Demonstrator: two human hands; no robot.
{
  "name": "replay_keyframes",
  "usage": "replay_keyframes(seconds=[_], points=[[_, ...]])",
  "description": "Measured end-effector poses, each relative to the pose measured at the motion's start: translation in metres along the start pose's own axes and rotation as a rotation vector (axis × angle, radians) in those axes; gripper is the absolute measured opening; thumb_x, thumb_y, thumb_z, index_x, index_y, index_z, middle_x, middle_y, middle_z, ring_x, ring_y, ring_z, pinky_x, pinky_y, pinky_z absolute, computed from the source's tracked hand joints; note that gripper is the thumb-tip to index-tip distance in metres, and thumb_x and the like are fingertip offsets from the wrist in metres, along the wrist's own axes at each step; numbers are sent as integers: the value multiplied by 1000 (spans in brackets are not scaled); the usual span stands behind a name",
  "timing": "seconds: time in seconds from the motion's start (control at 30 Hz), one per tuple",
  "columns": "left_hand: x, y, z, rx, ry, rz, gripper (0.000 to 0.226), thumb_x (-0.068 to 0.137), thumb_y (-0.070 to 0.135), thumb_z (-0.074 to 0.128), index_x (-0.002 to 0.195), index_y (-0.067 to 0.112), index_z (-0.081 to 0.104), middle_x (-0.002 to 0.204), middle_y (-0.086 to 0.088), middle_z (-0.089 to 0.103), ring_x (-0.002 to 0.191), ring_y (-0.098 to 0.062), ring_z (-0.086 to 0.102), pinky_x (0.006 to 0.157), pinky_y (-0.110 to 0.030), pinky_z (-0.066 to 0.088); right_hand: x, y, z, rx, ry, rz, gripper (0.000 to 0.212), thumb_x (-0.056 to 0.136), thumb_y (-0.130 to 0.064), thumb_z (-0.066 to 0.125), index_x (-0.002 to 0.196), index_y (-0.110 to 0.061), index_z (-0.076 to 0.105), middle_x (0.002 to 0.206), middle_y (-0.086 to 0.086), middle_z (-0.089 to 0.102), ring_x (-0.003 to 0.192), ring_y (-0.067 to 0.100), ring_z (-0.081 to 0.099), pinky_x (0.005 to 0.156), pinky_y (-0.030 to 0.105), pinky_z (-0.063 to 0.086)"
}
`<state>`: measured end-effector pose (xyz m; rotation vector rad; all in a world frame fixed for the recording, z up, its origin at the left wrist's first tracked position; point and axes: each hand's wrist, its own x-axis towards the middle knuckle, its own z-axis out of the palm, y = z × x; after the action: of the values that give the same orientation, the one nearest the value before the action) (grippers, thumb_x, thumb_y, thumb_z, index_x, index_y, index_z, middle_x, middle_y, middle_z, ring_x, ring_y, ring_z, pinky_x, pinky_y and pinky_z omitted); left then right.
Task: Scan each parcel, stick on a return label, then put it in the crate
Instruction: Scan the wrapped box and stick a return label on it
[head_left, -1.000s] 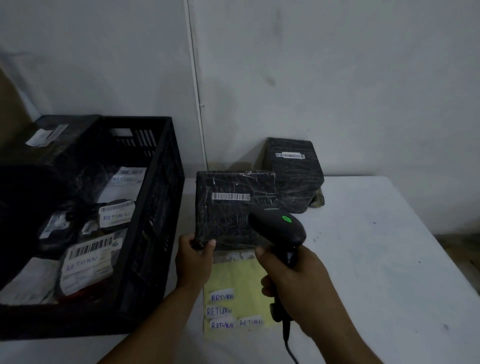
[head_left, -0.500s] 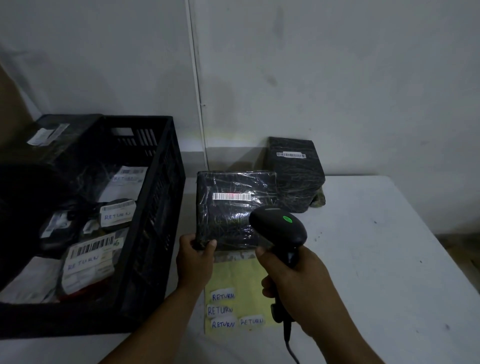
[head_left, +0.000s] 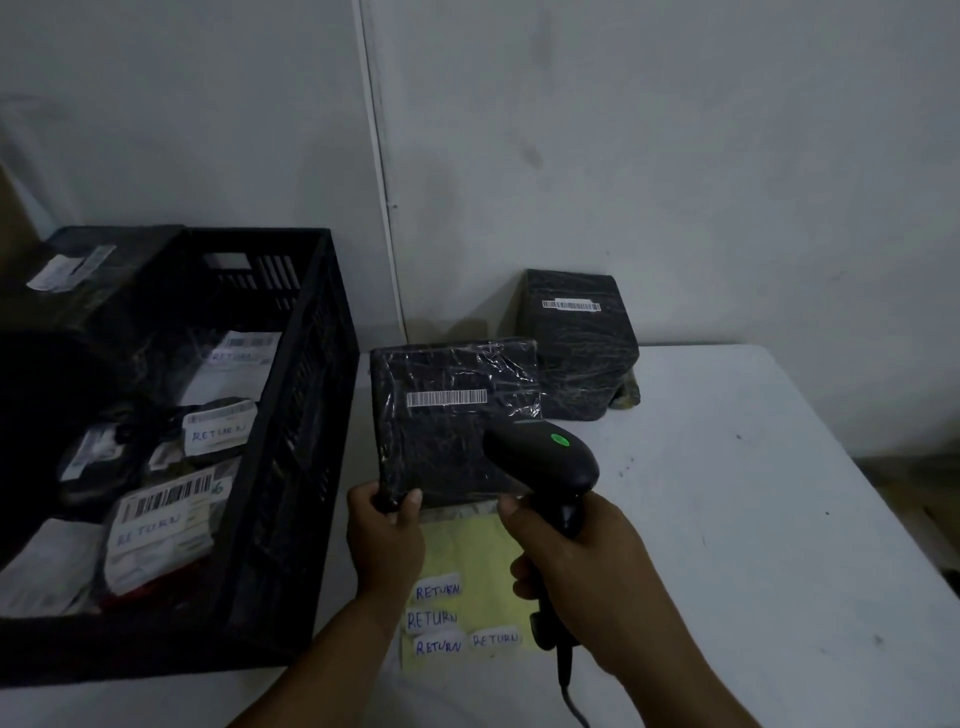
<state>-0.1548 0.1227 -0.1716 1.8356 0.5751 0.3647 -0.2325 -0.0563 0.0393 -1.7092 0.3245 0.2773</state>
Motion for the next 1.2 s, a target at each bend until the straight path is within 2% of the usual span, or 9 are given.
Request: replay_keyframes(seconds=[0.13,0.3,0.37,0.53,0.7,0.83,0.97,1.1,1.2], points=[[5,5,2,-26,37,-22,33,87,17,74,104,21,45,84,12,56,74,-13,58,62,-21,41,0,2,2,-11,-4,11,21,87,-37,72,86,-16,67,64,4,68,57,14,69,49,20,49],[10,4,5,-32,66,-43,36,86,18,75,108,16,47,91,0,58,82,-23,59,73,-28,42,1,2,3,-41,-12,-3,21,88,-35,71,85,-15,66,64,5,68,56,12,68,50,16,49],[12,3,4,-27,53,-33,37,85,19,76,105,17,45,89,3,57,82,-24,60,72,-29,42,2,2,2,-44,-8,-8,20,88,-35,72,85,-15,66,64,4,68,56,12,68,49,15,48],[21,0,-2,-14,-27,-26,40,83,23,79,103,22,44,90,9,57,81,-18,61,72,-32,49,5,1,3,-67,2,-25,23,88,-34,72,84,-12,66,69,10,70,56,13,68,49,14,48],[18,-2,-5,2,-35,-11,41,80,22,81,100,23,45,90,12,57,80,-8,60,69,-29,47,9,4,8,-131,-5,-46,23,90,-35,70,83,-14,66,70,8,71,59,17,70,49,15,49],[13,-7,-7,24,-43,6,41,80,22,81,100,23,45,91,12,57,81,-12,60,70,-30,48,10,7,8,-164,4,-51,24,89,-38,70,84,-15,66,72,9,71,59,19,70,50,17,51],[12,-7,-7,29,-49,-3,42,80,23,81,101,22,45,91,11,58,82,-14,62,71,-29,47,8,8,8,-163,-6,-52,28,89,-38,70,85,-10,66,73,12,70,60,22,70,52,24,57],[10,-6,-6,27,-52,-12,41,80,24,81,102,21,47,93,7,59,85,-19,62,75,-36,52,5,8,9,-220,-14,-87,28,88,-41,69,85,-13,67,75,12,71,64,23,70,66,41,60],[10,-4,-6,24,-52,-16,41,80,24,81,101,22,47,93,8,59,87,-20,63,76,-38,54,5,9,8,-218,-9,-102,27,87,-42,70,85,-16,67,75,10,71,63,21,70,68,43,61]])
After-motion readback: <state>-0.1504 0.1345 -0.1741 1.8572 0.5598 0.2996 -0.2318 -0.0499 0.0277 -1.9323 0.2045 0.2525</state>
